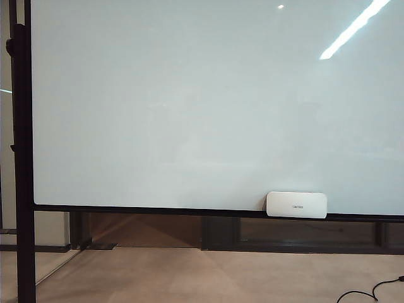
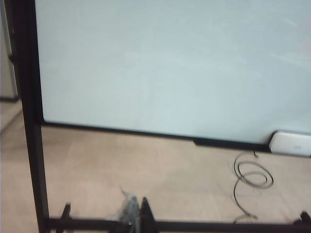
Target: Reach to the right to find the marker pen, pick it up, and write the number 19 on the whiteboard.
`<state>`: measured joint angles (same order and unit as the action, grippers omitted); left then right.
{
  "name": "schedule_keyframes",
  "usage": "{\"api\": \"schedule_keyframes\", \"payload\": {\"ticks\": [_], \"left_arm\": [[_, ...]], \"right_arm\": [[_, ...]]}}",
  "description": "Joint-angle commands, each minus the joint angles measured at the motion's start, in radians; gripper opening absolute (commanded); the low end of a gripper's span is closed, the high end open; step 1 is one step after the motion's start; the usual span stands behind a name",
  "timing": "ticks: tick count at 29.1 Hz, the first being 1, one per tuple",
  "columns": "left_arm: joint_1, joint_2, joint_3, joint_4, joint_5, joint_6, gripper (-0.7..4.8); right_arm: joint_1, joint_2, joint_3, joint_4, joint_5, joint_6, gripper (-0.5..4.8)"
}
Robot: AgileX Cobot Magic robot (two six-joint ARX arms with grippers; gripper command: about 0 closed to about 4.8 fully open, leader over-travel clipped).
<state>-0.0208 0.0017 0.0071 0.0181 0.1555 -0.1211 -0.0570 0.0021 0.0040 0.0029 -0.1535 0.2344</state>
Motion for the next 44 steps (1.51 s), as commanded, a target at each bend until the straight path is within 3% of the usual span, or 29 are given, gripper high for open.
{"api": "schedule_keyframes", "payload": {"ticks": [1, 8, 14, 17, 23, 32, 38, 40, 42, 44], "left_arm": [[0.001, 0.001, 0.002, -0.066, 0.011, 0.002, -0.02], [0.001, 0.001, 0.002, -0.064, 0.272, 0.015, -0.05], [-0.002, 0.001, 0.002, -0.014, 0.383, -0.06, -0.05], [-0.025, 0.001, 0.002, 0.02, 0.387, -0.115, -0.05], [-0.138, 0.001, 0.002, 0.112, 0.317, -0.143, -0.05], [-0.35, 0.096, 0.002, 0.226, 0.264, -0.167, -0.05], [-0.371, 0.354, 0.006, 0.524, 0.306, -0.174, -0.05], [-0.371, 0.509, 0.037, 0.586, 0.327, -0.128, -0.05], [-0.371, 0.685, 0.095, 0.626, 0.388, -0.078, -0.05], [-0.372, 0.871, 0.147, 0.728, 0.414, -0.07, -0.05]], "right_arm": [[0.001, 0.001, 0.002, 0.006, 0.001, 0.002, -0.02], [0.002, 0.001, 0.008, 0.031, -0.007, 0.011, -0.02], [0.002, 0.002, 0.115, 0.031, -0.005, 0.049, -0.02], [0.001, 0.033, 0.193, 0.031, 0.024, 0.021, -0.02], [0.0, 0.222, 0.329, 0.071, 0.084, -0.031, -0.01], [-0.018, 0.768, 0.55, 0.319, 0.04, -0.007, 0.3], [-0.171, 0.993, 0.682, 0.525, -0.085, -0.163, 0.53], [-0.261, 0.995, 0.682, 0.565, -0.052, -0.164, 0.39], [-0.373, 1.02, 0.682, 0.601, -0.085, -0.167, -0.09], [-0.486, 1.096, 0.683, 0.647, -0.086, -0.145, -0.06]]}}
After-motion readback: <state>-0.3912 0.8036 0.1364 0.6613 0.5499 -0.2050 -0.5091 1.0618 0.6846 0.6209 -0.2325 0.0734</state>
